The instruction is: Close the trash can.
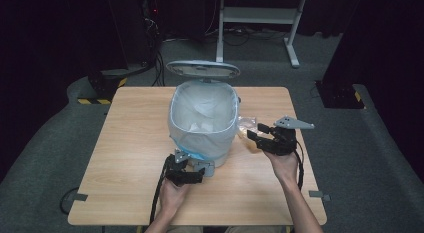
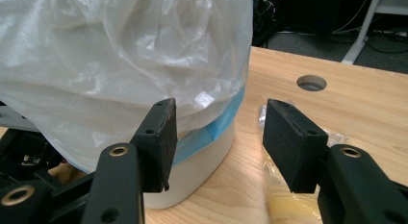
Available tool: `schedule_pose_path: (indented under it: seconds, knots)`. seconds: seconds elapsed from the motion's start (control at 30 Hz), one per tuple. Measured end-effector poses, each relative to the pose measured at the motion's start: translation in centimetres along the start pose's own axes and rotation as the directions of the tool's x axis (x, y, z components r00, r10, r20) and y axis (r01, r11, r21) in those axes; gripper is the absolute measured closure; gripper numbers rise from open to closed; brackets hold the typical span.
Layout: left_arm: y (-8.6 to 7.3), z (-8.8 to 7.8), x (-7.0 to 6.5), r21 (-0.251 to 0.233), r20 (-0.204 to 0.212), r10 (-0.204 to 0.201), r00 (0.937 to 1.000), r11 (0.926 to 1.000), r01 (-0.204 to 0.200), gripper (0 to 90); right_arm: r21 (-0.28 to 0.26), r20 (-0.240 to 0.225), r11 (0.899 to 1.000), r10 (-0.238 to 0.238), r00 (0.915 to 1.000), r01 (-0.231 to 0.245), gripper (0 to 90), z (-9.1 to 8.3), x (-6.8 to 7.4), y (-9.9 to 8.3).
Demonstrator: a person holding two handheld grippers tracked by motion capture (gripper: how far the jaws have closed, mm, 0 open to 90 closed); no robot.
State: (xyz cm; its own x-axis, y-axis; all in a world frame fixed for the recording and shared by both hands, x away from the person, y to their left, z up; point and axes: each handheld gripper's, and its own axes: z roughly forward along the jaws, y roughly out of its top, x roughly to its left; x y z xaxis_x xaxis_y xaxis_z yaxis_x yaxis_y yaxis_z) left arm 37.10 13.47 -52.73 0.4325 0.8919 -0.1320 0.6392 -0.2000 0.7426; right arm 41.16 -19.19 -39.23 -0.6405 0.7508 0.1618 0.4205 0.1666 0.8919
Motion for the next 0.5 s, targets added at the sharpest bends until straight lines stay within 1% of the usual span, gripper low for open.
schedule_pose_path:
  seconds: [0.23, 0.37, 0.43, 0.5]
  knots:
    - [0.0, 0.0, 0.0, 0.0, 0.0, 0.0, 1.0, 1.0, 0.0, 3.1, 0.008, 0.012, 1.0, -0.002, 0.9999, 0.002, 45.9, 0.5, -0.2, -0.5]
    - [0.0, 0.0, 0.0, 0.0, 0.0, 0.0, 1.0, 1.0, 0.0, 3.2, 0.015, 0.01, 1.0, 0.006, 0.9999, -0.006, 45.9, 0.8, -0.4, -0.9]
    - [0.0, 0.0, 0.0, 0.0, 0.0, 0.0, 1.0, 1.0, 0.0, 3.1, 0.02, 0.012, 1.0, -0.001, 0.9999, 0.0, 45.9, 1.0, -0.5, -1.0]
    - [0.0, 0.0, 0.0, 0.0, 0.0, 0.0, 1.0, 1.0, 0.0, 3.1, 0.025, 0.014, 1.0, 0.003, 0.9999, -0.003, 45.9, 1.1, -0.6, -1.2]
